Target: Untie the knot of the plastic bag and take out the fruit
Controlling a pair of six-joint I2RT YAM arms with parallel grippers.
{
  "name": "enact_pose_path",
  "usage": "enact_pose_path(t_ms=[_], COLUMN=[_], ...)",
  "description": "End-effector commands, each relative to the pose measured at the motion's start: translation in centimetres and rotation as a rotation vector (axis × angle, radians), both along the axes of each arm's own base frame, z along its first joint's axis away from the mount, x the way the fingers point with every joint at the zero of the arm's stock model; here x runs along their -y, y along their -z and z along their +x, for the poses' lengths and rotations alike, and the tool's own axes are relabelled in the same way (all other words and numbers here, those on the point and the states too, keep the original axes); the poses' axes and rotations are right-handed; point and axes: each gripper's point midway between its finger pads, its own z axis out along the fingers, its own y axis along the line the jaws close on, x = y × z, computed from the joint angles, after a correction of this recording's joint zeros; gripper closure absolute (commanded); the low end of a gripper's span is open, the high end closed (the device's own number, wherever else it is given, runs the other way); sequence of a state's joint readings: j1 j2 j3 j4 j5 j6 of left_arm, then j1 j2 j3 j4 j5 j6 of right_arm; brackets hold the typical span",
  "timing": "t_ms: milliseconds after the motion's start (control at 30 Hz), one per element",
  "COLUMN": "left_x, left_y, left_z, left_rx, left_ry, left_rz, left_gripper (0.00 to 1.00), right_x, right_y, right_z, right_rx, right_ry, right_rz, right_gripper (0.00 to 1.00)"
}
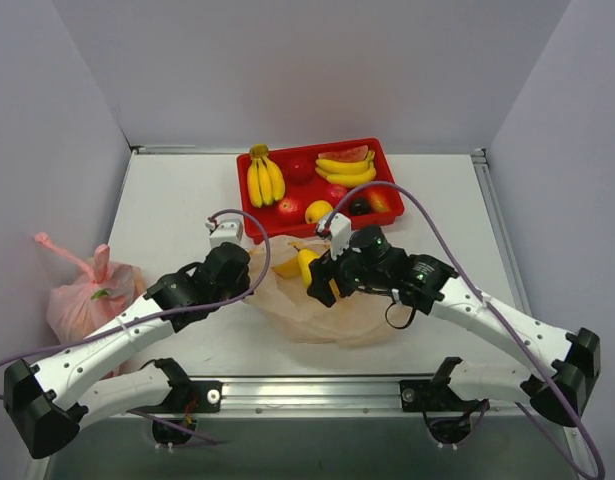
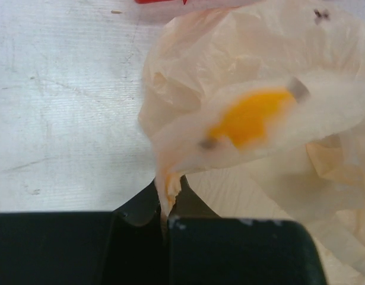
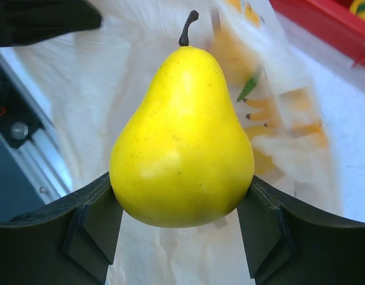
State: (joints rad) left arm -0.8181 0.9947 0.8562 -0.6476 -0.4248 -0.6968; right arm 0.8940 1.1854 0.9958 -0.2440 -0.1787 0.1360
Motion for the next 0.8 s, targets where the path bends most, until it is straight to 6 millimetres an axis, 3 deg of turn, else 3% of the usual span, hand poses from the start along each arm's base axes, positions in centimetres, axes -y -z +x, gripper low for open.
enact_pose_path(t_ms=[0, 100, 167, 267, 300, 500, 633, 667, 700, 767], left_x=[-1.6, -1.6, -1.5, -1.3, -1.4, -1.4, -1.6, -1.6, -1.6, -1.6], left_y=[-0.8, -0.6, -0.2, 0.5, 0.7, 1.1, 1.2, 1.3, 1.4, 1.6], left_z=[-0.5, -1.2, -1.7, -2.4, -2.6, -3.6, -3.8, -3.9, -3.9, -3.9], left_rx=[-0.001, -0.036, -0.068, -0.108, -0.119, -0.148, -0.149, -0.152, -0.153, -0.159], left_ry=[-0.041, -0.031, -0.022, -0.006, -0.004, 0.018, 0.019, 0.021, 0.021, 0.020], left_rz=[0.025, 0.025, 0.022, 0.021, 0.025, 0.002, 0.000, 0.003, 0.004, 0.006], left_gripper=[1.00, 1.00, 1.00, 1.00, 1.00, 1.00, 1.00, 1.00, 1.00, 1.00], right_x=[-1.0, -0.8, -0.3, 1.2, 2.1, 5.4, 4.7, 4.4, 4.0, 3.6], right_y=[-4.1, -6.6, -7.5, -8.7, -8.8, -5.2, -2.4, -0.6, -1.4, 0.2], right_z=[-1.2, -0.9, 0.4, 3.8, 5.9, 15.1, 19.1, 20.1, 21.3, 23.1], right_rx=[0.065, 0.098, 0.104, 0.115, 0.131, 0.060, 0.026, -0.005, 0.010, -0.016], right_ry=[-0.113, -0.111, -0.084, 0.015, 0.084, 0.301, 0.302, 0.304, 0.307, 0.318], right_rz=[0.106, 0.162, 0.183, 0.210, 0.194, 0.107, 0.045, 0.022, 0.036, 0.025], right_gripper=[0.97, 0.98, 0.98, 0.98, 0.97, 0.90, 0.87, 0.86, 0.86, 0.85])
